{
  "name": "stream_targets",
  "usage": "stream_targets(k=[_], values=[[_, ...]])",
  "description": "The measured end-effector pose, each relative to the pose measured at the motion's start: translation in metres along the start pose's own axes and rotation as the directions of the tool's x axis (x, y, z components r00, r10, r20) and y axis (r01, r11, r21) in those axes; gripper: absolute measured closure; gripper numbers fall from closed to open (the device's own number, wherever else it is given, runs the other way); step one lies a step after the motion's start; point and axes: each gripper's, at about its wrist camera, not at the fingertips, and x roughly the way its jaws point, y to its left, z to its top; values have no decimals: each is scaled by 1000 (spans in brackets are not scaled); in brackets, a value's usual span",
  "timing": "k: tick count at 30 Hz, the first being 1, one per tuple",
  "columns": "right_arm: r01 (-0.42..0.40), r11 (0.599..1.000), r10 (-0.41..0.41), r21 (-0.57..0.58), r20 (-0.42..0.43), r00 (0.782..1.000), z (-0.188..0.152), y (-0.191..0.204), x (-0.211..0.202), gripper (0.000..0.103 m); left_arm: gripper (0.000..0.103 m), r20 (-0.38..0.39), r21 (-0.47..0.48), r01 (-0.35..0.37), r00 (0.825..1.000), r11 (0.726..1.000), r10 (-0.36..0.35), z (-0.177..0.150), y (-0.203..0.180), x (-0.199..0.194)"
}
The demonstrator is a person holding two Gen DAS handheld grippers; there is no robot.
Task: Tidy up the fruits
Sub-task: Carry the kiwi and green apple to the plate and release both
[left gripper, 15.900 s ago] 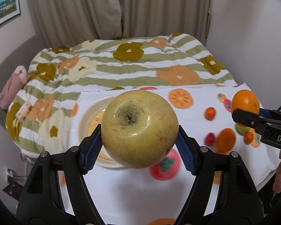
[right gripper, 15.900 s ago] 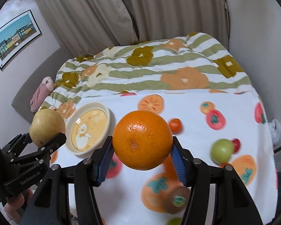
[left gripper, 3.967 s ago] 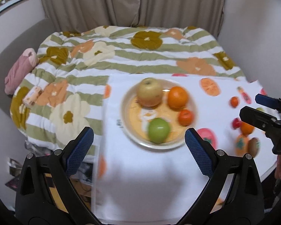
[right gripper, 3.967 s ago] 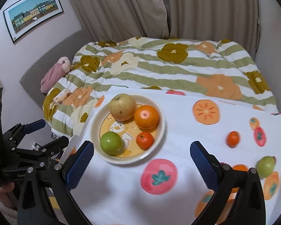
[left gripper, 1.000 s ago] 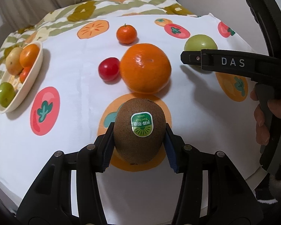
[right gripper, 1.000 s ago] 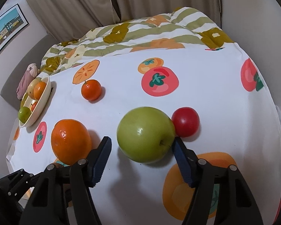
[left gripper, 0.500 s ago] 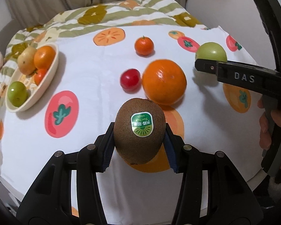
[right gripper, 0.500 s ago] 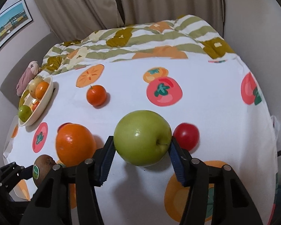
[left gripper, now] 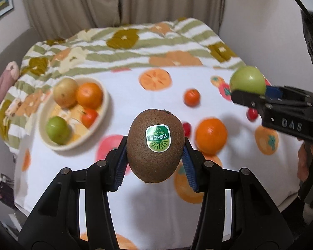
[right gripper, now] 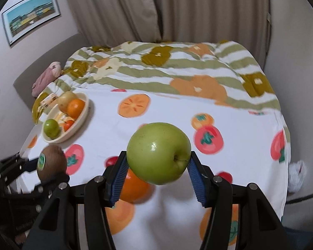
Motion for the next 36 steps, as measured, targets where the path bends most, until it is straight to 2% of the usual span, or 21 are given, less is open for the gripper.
stream_targets(k=[8, 13, 20, 25, 36], values=[[-34, 999, 34, 8, 21, 999, 28, 58, 0, 50, 51, 24, -22, -22, 999, 1000, 23, 20, 72, -10], [-48, 998, 48, 27, 12, 999, 45, 100, 14, 50, 51, 23, -34, -19, 1000, 999, 19, 29, 125, -9], [-67, 996, 67, 63, -3, 998, 64, 158, 48, 50, 51, -4, -23, -13, 1000, 1000, 13, 38, 198, 18], [-64, 996, 66, 68, -24, 998, 71, 188, 77, 50, 51, -48, -26, 13, 999, 1000, -15, 42, 235, 51], [-14, 993, 22, 115, -70, 997, 65, 214, 115, 50, 51, -127, -20, 67, 989, 998, -69, 45, 257, 105]])
